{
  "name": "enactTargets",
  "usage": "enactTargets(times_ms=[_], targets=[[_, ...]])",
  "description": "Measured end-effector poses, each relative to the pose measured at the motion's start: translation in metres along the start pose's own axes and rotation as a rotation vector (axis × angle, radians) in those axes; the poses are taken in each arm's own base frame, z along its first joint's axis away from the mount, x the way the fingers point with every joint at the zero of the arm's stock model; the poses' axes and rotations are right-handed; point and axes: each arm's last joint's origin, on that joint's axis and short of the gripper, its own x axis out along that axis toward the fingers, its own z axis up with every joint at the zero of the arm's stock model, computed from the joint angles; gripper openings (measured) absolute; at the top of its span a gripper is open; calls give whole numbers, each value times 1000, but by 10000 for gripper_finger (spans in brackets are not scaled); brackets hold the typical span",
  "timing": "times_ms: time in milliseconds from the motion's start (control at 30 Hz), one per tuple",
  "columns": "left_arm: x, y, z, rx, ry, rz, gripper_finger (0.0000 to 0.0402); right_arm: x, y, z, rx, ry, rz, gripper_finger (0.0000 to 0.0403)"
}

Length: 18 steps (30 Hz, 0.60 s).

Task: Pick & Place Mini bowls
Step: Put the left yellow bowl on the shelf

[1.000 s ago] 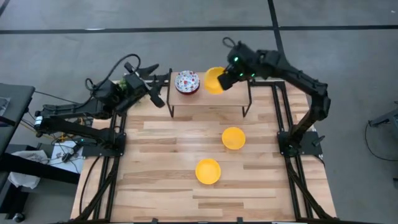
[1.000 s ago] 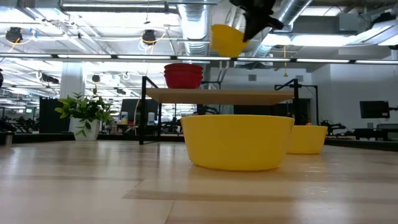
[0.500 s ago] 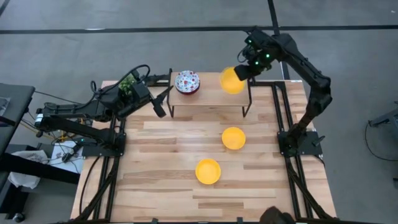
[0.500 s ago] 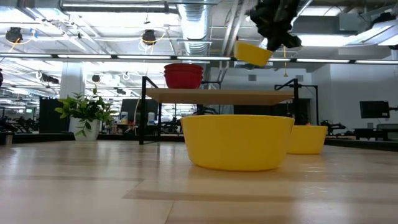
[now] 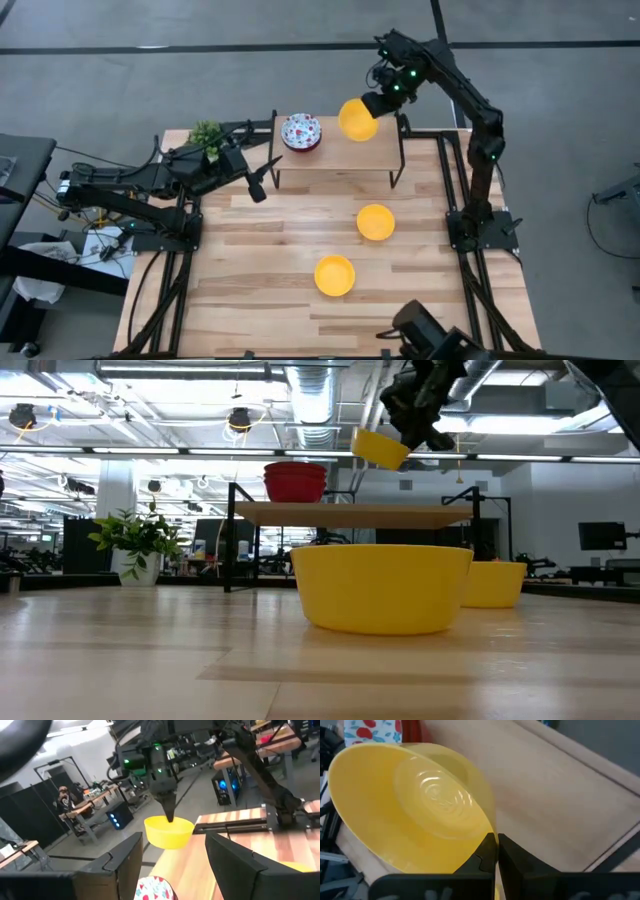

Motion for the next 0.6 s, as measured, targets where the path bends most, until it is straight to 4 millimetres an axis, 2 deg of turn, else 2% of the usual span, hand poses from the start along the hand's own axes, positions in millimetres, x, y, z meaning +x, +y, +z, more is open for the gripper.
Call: enactTargets(times_ms=[200, 600], targets=[[0, 0, -1, -5, 11, 1, 216, 14, -5, 8, 49, 36, 17, 0], [0, -2, -6, 27, 56, -21, 215, 15, -6, 8, 94, 33, -30, 0]])
